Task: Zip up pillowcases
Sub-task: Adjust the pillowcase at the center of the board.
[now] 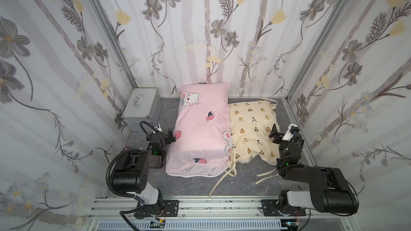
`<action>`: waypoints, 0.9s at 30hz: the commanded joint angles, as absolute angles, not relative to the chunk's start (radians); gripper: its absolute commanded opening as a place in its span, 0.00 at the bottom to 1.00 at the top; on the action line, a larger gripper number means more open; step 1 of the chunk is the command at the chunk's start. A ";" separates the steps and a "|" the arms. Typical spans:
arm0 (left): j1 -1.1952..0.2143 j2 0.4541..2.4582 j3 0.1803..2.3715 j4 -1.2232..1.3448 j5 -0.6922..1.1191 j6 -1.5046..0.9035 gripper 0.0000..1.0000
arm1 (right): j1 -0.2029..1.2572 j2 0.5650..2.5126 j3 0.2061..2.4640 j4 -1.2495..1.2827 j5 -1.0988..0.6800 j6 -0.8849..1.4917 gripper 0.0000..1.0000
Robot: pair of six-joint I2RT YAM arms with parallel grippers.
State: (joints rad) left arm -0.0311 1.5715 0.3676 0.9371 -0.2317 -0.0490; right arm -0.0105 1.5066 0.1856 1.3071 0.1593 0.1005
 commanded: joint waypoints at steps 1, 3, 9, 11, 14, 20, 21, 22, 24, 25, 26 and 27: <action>-0.031 1.573 0.368 0.963 -0.240 -0.048 1.00 | -0.011 1.509 0.192 1.309 0.140 0.085 1.00; -0.031 1.573 0.368 0.963 -0.240 -0.049 1.00 | -0.011 1.509 0.193 1.308 0.140 0.085 1.00; -0.031 1.573 0.367 0.964 -0.240 -0.048 1.00 | -0.011 1.511 0.193 1.308 0.140 0.086 1.00; -0.031 1.572 0.367 0.963 -0.240 -0.048 1.00 | -0.011 1.511 0.193 1.308 0.140 0.085 1.00; -0.031 1.572 0.367 0.963 -0.240 -0.049 1.00 | -0.011 1.512 0.195 1.306 0.140 0.085 1.00; -0.030 1.569 0.368 0.967 -0.227 -0.043 0.98 | -0.017 1.510 0.199 1.299 0.130 0.088 1.00; -0.033 1.535 0.373 0.936 -0.222 -0.035 0.98 | -0.015 1.499 0.195 1.301 0.141 0.089 1.00; -0.047 1.451 0.388 0.836 -0.238 -0.023 0.99 | -0.005 1.447 0.218 1.209 0.166 0.085 1.00; -0.108 1.272 0.449 0.599 -0.372 -0.011 1.00 | 0.014 1.307 0.348 0.806 0.193 0.105 1.00; -0.141 1.168 0.494 0.459 -0.406 -0.036 1.00 | 0.027 1.254 0.420 0.631 0.179 0.120 1.00; -0.172 1.101 0.545 0.326 -0.412 -0.097 1.00 | 0.059 1.217 0.473 0.510 0.189 0.132 1.00; -0.204 1.059 0.587 0.217 -0.408 -0.154 1.00 | 0.094 1.195 0.501 0.406 0.189 0.148 1.00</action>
